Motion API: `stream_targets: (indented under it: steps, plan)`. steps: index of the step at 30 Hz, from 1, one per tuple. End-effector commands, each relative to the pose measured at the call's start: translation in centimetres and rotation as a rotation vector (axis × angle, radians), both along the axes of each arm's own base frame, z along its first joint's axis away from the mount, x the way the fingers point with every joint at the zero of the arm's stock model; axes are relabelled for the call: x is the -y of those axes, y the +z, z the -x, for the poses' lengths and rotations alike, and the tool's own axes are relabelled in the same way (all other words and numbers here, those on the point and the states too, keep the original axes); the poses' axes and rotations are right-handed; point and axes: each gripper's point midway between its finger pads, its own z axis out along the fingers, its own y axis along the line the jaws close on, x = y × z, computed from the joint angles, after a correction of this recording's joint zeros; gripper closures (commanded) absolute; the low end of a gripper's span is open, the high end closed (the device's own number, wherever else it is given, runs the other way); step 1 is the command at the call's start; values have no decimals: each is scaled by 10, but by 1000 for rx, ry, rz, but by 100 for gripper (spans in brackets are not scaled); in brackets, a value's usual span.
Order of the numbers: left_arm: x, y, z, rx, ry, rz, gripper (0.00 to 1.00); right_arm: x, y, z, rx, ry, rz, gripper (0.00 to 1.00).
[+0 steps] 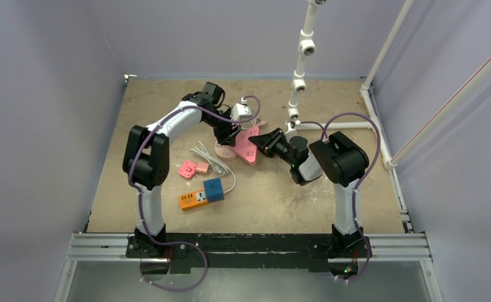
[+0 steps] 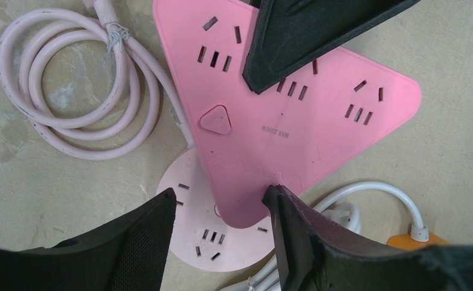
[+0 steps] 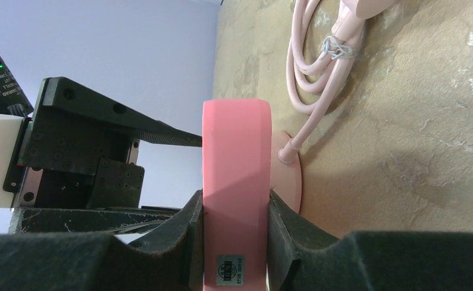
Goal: Insert the plug
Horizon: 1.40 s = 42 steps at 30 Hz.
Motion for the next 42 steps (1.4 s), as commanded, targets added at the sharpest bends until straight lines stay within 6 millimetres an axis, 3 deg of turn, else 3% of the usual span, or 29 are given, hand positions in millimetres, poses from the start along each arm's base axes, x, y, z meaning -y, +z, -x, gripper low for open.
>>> stream_targets:
  steps: [1,5,11,15,23,31,38,40,42]
  plan:
    - [-31,-65,19,-79,-47,-207,44,22,-100,20,-223,-28,270,100]
    - [-34,-68,24,-80,-52,-215,45,25,-103,18,-238,-43,302,100]
    - [-36,-71,27,-80,-51,-226,45,33,-80,4,-191,-115,320,53]
    - [-37,-72,28,-86,-50,-227,46,34,-52,-4,-132,-151,313,42]
    - [-35,-73,34,-125,-34,-209,46,24,-31,-7,-62,-135,318,39]
    - [-20,-54,31,-170,7,-125,46,18,-15,-7,-3,-118,293,38]
    - [4,7,22,-153,40,13,39,20,-8,-9,16,-127,322,35]
    - [4,24,20,-128,57,26,30,20,-6,-10,22,-129,325,35]
    - [3,43,17,-86,74,39,10,20,-3,-11,29,-131,326,34]
